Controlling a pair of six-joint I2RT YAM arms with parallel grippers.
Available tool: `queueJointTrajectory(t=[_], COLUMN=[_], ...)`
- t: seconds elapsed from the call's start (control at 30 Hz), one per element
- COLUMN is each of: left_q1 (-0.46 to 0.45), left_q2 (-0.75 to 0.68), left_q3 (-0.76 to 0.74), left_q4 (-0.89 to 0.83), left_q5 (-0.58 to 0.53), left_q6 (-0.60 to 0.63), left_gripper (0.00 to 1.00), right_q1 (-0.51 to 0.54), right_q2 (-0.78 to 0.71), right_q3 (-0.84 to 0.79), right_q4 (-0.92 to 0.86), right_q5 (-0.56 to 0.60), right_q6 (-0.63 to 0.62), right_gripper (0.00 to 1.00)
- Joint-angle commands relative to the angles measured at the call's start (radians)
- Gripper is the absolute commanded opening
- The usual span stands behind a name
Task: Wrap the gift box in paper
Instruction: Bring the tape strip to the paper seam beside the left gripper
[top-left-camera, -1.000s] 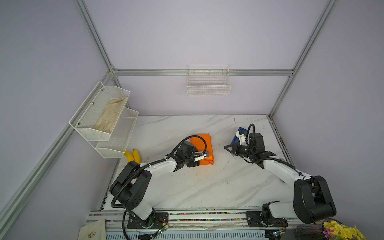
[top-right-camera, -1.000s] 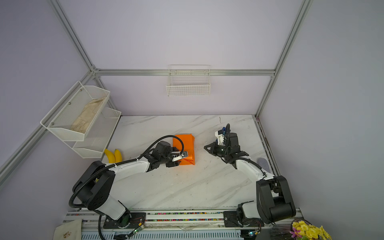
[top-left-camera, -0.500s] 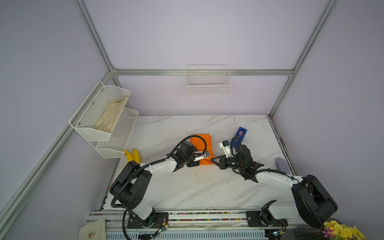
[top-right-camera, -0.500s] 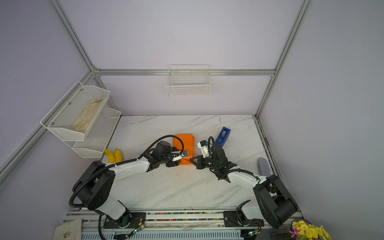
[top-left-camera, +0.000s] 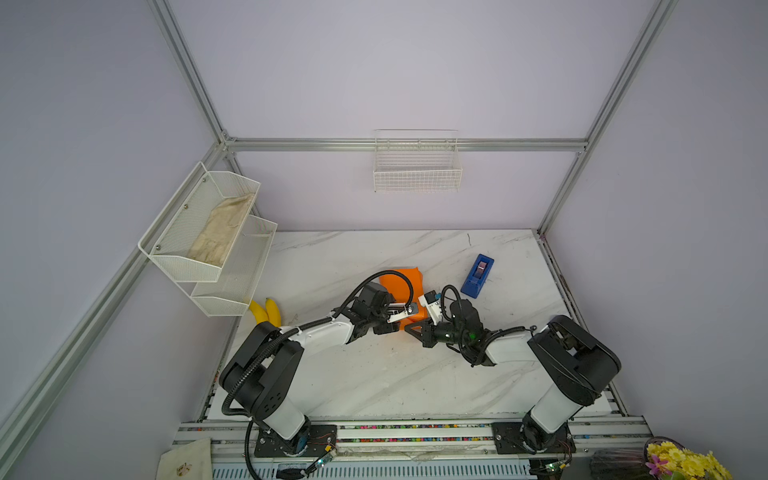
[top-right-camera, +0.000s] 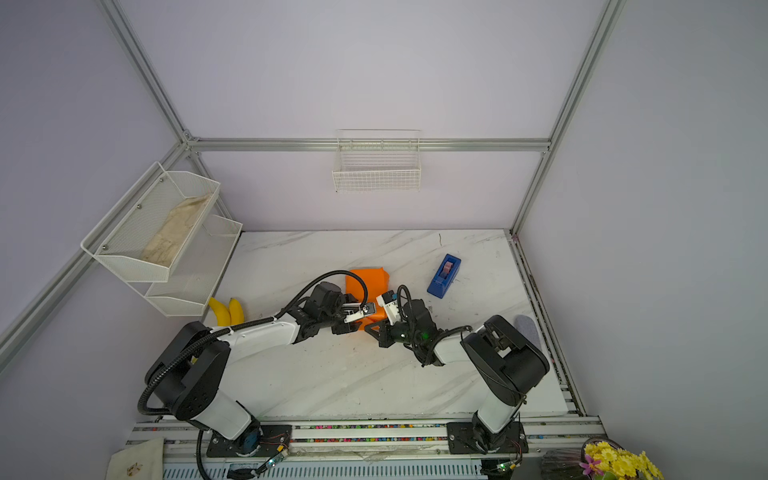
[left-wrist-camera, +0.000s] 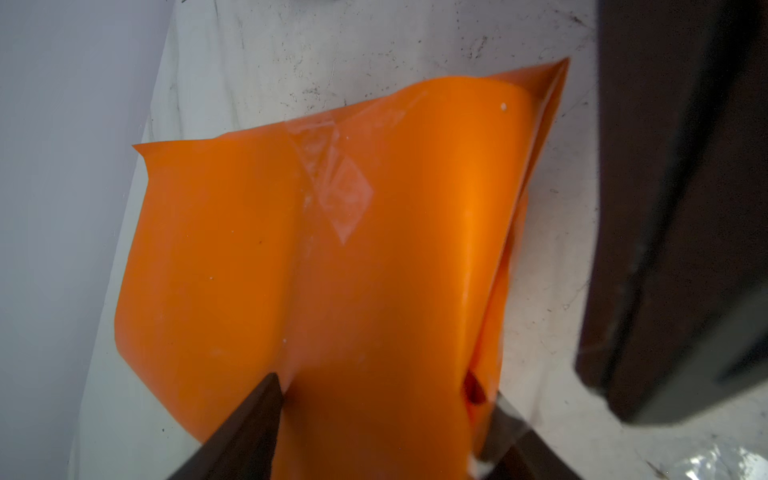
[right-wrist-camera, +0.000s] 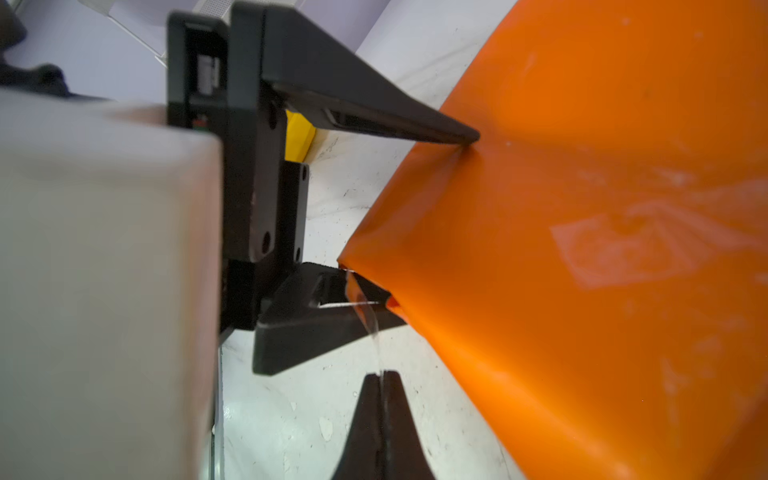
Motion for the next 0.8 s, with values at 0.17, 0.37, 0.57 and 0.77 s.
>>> queueJointTrajectory(t=[0.17,0.37,0.57,0.77], left_q1=[0.007,0.007,0.007,0.007], left_q2=[0.063,0.064,0.064,0.063], left_q3=[0.016,0.014,0.014,0.015], left_q4=[-0.153,-0.154,-0.158,-0.159], left_q5=[0.032,0.031,0.033,0.033], left_q6=[-0.019,-0.017,-0.017,-0.017], left_gripper=[0.69,0.69,0.69,0.69], right_q1=[0.012,0.012,0.012,0.012], right_q2=[0.028,0.035,0.054,0.058], right_q3=[0.044,0.045,0.044,0.041], right_q4=[0.076,0.073,0.101,0.127], right_q5=[0.03,0.062,0.08,0.089], right_q6=[-0.141,-0.179,-0.171,-0.163], right_gripper=[0.0,0.0,0.0,0.0])
